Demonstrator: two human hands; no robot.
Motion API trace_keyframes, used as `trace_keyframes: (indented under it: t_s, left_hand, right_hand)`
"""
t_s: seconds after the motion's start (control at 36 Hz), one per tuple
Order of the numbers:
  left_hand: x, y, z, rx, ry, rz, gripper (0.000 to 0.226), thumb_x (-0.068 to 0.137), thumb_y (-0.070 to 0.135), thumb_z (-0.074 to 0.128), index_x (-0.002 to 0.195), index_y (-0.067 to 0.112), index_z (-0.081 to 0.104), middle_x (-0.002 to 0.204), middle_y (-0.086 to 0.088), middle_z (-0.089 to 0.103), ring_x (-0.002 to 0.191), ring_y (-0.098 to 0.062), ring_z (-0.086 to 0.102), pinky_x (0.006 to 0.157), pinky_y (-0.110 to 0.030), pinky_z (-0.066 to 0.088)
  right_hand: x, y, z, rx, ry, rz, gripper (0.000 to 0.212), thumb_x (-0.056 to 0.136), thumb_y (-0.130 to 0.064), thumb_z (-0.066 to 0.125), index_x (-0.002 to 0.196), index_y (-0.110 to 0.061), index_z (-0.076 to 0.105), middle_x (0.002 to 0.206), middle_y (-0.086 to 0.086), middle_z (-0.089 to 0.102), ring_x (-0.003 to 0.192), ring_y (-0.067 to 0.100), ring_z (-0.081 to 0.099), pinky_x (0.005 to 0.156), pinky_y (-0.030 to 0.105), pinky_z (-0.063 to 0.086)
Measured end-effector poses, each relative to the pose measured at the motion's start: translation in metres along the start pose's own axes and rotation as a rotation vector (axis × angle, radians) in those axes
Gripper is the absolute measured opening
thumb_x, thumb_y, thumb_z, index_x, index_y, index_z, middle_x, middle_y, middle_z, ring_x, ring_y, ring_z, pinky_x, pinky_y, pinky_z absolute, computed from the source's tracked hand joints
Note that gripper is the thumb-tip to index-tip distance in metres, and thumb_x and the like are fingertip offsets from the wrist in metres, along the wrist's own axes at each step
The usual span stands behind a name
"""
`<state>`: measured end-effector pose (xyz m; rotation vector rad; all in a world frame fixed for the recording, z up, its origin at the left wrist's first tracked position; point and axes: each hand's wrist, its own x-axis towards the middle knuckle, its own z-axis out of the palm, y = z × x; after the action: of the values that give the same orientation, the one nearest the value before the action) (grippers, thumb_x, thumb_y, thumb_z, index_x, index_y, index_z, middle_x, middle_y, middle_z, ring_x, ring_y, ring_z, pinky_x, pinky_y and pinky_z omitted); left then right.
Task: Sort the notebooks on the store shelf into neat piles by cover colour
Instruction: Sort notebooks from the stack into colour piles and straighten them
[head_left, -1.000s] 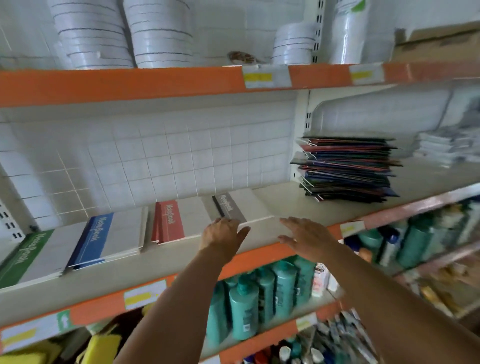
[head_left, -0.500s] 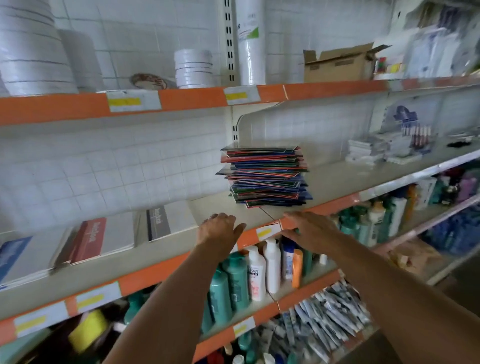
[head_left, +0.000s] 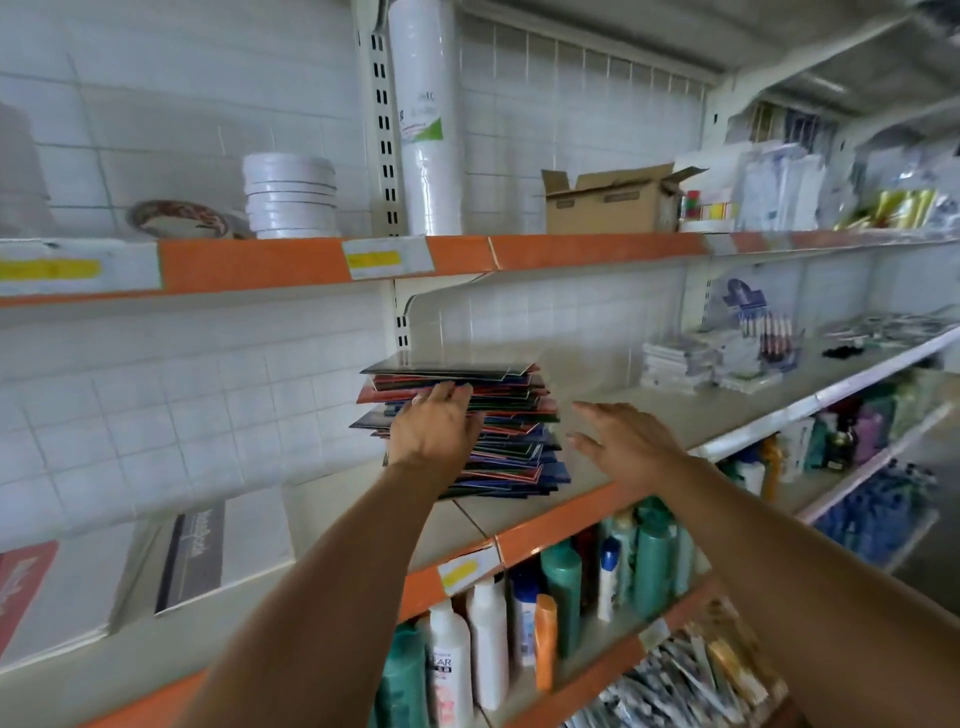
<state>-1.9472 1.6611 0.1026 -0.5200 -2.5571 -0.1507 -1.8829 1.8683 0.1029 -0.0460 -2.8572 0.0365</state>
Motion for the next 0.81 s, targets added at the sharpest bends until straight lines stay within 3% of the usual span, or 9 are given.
trace_keyframes:
  t_s: [0.19,0.36,0.58,0.81]
  left_hand:
    - [0.053,0.019,0.015,-0.002,-0.024,0.054,0.058,0.100,0.049,0.031,0.150,0.022,0.017,0.155,-0.006,0.025,0.142,-0.026,0.023,0.115,-0.044,0.023]
    - [0.080,0.034,0.027,0.088,-0.147,-0.018,0.069,0.098,0.056,0.029,0.153,0.024,0.002,0.160,-0.007,0.009,0.147,-0.027,0.005,0.119,-0.045,0.004]
    - [0.084,0.048,0.022,0.149,-0.147,-0.149,0.046,0.099,0.049,0.032,0.137,0.024,0.042,0.139,0.000,0.049,0.134,-0.021,0.038,0.116,-0.044,0.017]
    - [0.066,0.055,-0.005,0.204,-0.130,-0.330,0.028,0.094,0.033,0.048,0.118,0.018,0.043,0.111,-0.005,0.062,0.103,-0.025,0.056,0.091,-0.038,0.043]
  right_hand:
    - [0.047,0.017,0.000,-0.005,0.033,-0.043,0.050,0.102,-0.042,0.035,0.147,-0.022,0.029,0.147,0.006,0.042,0.131,0.025,0.041,0.103,0.035,0.038]
    - [0.084,0.024,0.010,0.027,0.068,-0.145,0.055,0.101,-0.044,0.038,0.149,-0.021,0.026,0.149,0.004,0.039,0.131,0.023,0.041,0.102,0.034,0.038]
    - [0.126,0.024,0.018,0.049,0.104,-0.327,0.060,0.100,-0.043,0.040,0.150,-0.015,0.022,0.155,0.005,0.029,0.138,0.023,0.033,0.113,0.038,0.029]
    - [0.141,0.025,0.023,0.044,0.139,-0.401,0.062,0.099,-0.044,0.040,0.149,-0.011,0.023,0.152,0.009,0.033,0.137,0.024,0.035,0.115,0.040,0.026]
